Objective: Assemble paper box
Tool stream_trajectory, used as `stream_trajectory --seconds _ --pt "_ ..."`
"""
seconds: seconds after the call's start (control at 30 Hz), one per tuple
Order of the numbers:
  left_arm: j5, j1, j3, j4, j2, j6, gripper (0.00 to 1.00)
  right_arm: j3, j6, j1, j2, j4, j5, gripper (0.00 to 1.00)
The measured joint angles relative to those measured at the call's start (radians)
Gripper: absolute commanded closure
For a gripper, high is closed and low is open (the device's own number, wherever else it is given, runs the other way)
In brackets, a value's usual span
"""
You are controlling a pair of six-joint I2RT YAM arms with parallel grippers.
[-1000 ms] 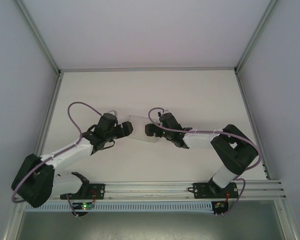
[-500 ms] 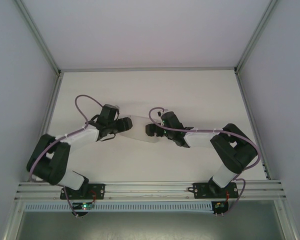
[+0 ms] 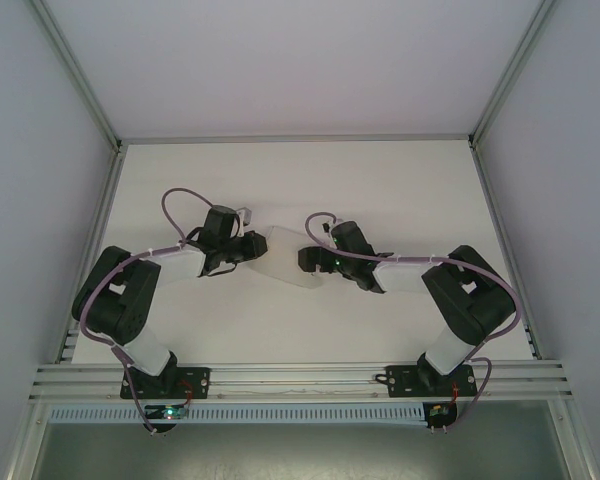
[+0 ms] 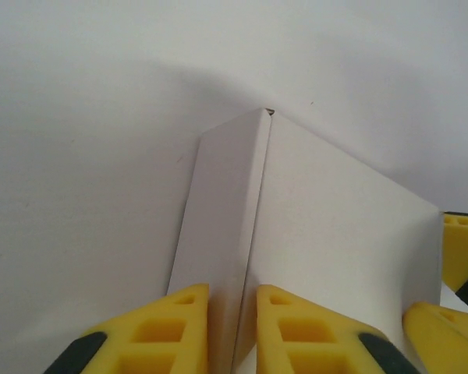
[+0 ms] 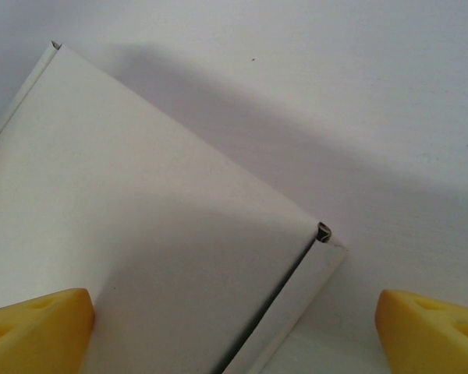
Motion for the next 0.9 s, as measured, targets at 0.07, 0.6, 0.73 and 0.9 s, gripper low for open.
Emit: stream_trajectory --seconds 0.07,0.6,0.73,0.9 --pt "0.01 0.004 -0.014 0.039 0.005 -0.009 0.96 -0.002 0.008 -0.012 -0.003 -0.003 -0.007 0.02" --pt "0.045 0.022 -0.193 0.264 -0.052 -0.171 1.0 -0.022 0.21 -0.076 -0.113 -0.077 -0.189 0.02" --pt "0.06 0.026 -0.212 0.276 -0.063 -0.185 1.0 0.003 0.224 -0.091 -0.091 -0.083 -0.224 0.02" --pt "0.08 0.036 -0.235 0.322 -0.056 -0.204 1.0 0.031 0.256 -0.106 -0.018 -0.049 -0.277 0.04"
